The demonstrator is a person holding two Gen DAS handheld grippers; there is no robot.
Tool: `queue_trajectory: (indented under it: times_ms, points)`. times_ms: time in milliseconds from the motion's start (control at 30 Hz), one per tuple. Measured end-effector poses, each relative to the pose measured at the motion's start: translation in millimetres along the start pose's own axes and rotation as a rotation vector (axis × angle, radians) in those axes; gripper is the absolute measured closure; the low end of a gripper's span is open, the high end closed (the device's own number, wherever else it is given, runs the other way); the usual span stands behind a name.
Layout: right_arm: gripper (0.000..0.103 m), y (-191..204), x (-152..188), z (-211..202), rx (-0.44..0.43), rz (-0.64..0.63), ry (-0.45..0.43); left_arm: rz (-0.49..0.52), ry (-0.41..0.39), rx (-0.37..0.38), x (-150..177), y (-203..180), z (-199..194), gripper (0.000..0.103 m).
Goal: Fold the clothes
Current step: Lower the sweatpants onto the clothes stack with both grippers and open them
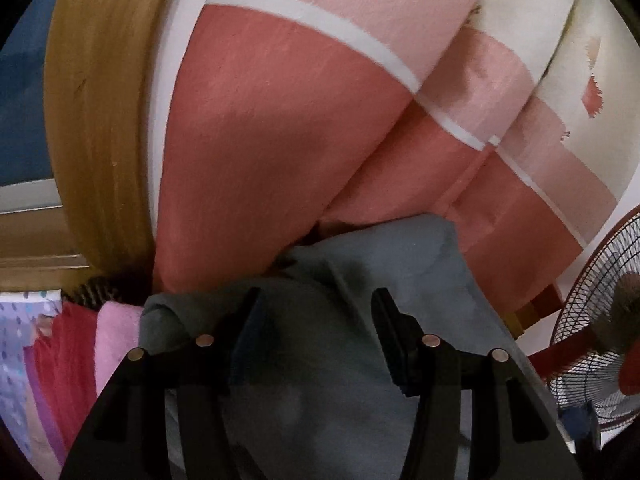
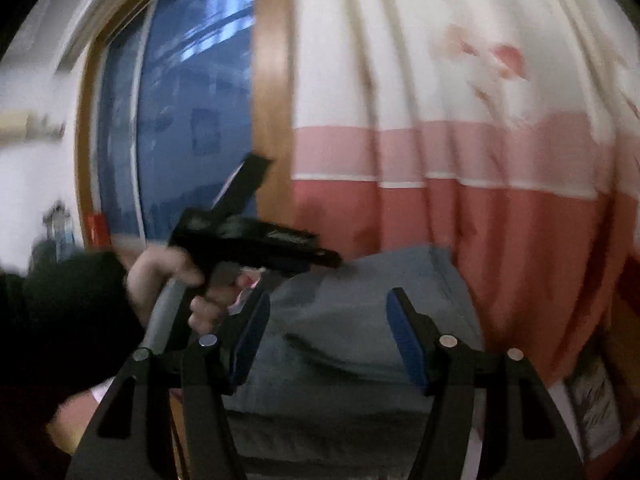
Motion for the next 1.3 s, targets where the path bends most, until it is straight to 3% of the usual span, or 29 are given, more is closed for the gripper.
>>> queue_trajectory:
  times_ms: [100,300,433,633,733,833,933,1000,1067,1167,1300]
  points:
    - [0.04,19,13,5,-0.003,-0.07,0.011,0.001,0.013,-0.013,1,4,-7,0.048]
    - [0.036,60,97,-6,0.111,-0.426,-0.135,-0.038,0.052,-0.01,5,28,2,0.045]
    - [0.036,39,83,-13,0.01,-0.279,-0.098,-0.054,0.059,-0.011,7,38,3,0.045]
    - [0.036,32,77,-23,-0.017,-0.248,-0.065,-0.061,0.057,-0.026,7,37,-2,0.044]
    - [0.035,33,59,-38,-0.026,-0.234,-0.058,-0.044,-0.031,-0.051,5,22,-28,0.044]
    - [0.036,17,20,-34,-0.061,-0.162,-0.103,0.005,-0.109,-0.032,-1,-4,-57,0.044]
    - [0.031,0,-7,-53,-0.008,-0.076,-0.214,0.091,-0.129,0.001,-7,-41,-66,0.044]
    - [0.03,-9,-12,-52,0.057,-0.05,-0.231,0.154,-0.118,0.013,-8,-60,-64,0.044]
    - [0.03,-20,-5,-37,0.099,-0.002,-0.167,0.198,-0.077,-0.001,-9,-67,-55,0.044]
    - [0.03,-29,19,-18,0.134,0.075,-0.078,0.231,0.009,-0.016,-5,-49,-53,0.044]
    - [0.029,-13,36,-17,0.15,-0.008,-0.089,0.198,0.104,-0.041,17,-27,-22,0.044]
Point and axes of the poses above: each gripper's, at about its wrist camera, not at the fingertips, and z roughly the way its jaws point, y to its left, x to its underside, the point moved 1 cm from there along z, roughly the way its jaws point
